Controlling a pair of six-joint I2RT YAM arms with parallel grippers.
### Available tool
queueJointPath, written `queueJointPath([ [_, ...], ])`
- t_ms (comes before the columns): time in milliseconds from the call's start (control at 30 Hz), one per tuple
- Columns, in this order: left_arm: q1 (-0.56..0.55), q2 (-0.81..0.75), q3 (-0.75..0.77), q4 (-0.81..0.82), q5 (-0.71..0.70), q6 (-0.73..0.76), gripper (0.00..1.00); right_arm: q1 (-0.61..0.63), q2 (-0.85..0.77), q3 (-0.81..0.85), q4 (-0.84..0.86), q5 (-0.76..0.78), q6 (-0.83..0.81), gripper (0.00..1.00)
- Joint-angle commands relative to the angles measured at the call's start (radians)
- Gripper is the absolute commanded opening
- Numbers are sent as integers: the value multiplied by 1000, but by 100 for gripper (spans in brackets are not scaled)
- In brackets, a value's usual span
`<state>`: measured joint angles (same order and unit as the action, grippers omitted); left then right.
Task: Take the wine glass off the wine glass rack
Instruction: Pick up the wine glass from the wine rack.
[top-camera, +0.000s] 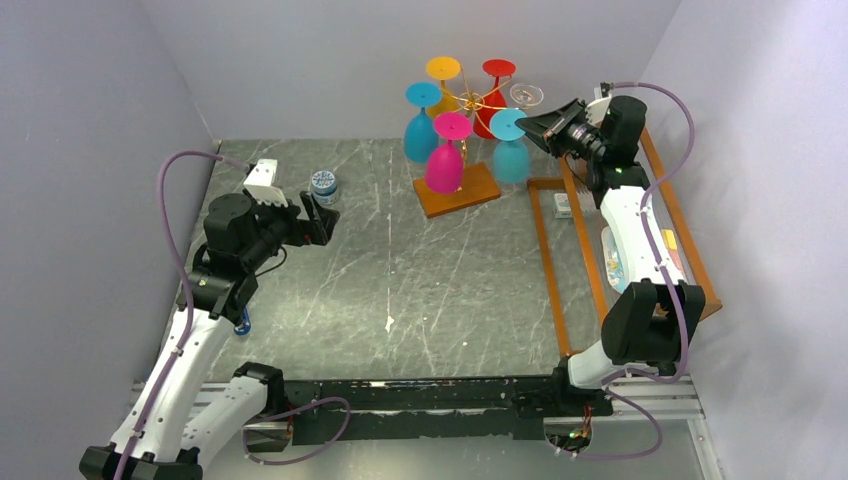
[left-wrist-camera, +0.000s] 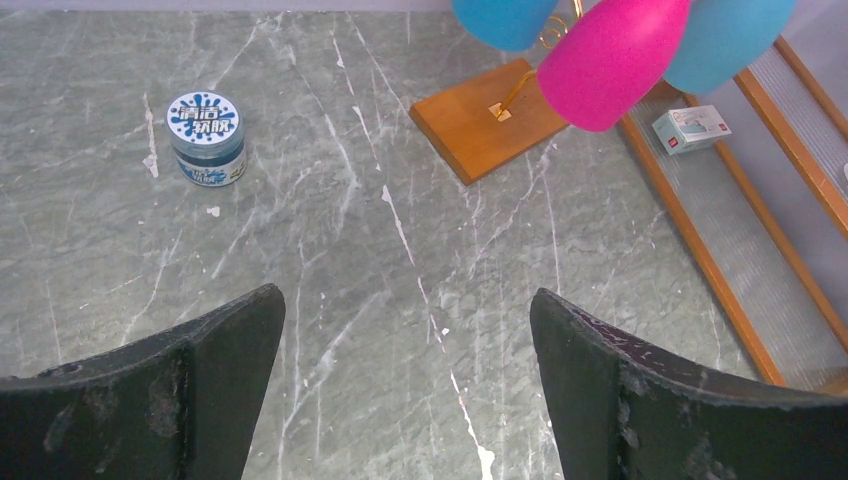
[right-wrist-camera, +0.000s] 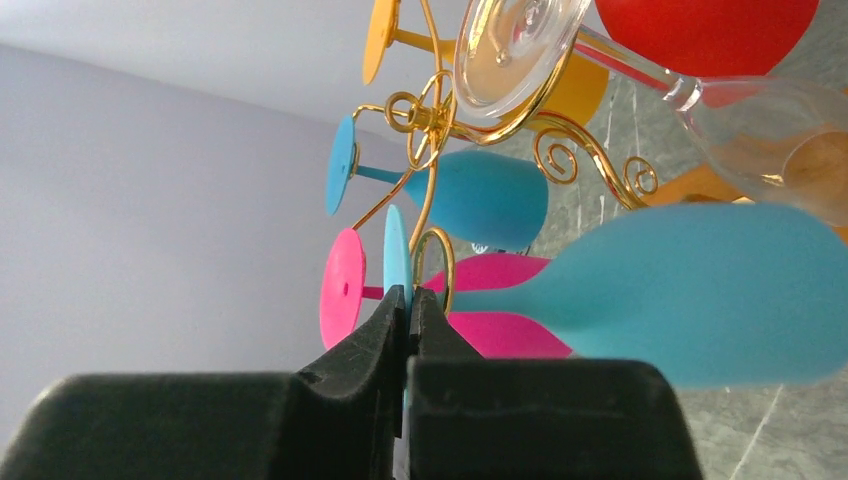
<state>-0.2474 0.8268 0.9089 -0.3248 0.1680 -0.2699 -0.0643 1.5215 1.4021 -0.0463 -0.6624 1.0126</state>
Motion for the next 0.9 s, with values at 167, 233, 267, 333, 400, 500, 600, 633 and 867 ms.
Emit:
queueJointPath([
  [167,7,-1,30,13,-19,-5,97,-9,-50,19,14,-22,57,0],
  [233,7,-1,38,2,-20,-6,97,-9,-56,6,41,-34,85,0],
  [267,7,-1,40,1,-18,-6,97,-9,-56,1,42,-41,99,0],
  [333,7,-5,42,0,-24,-7,97,-9,-55,-6,70,-52,122,0],
  [400,7,-9,40,2,-31,-10,97,-9,-54,-4,71,-50,129,0],
  [500,7,-8,41,4,-35,-3,97,-9,-53,2,50,-38,121,0],
  [600,7,-2,50,-3,-47,1,97,-9,-54,7,18,-29,109,0],
  [633,7,-3,51,-3,-48,1,97,-9,-53,9,10,-27,101,0],
  [867,7,3,60,-8,-41,12,97,-8,-49,10,-17,-34,76,0],
])
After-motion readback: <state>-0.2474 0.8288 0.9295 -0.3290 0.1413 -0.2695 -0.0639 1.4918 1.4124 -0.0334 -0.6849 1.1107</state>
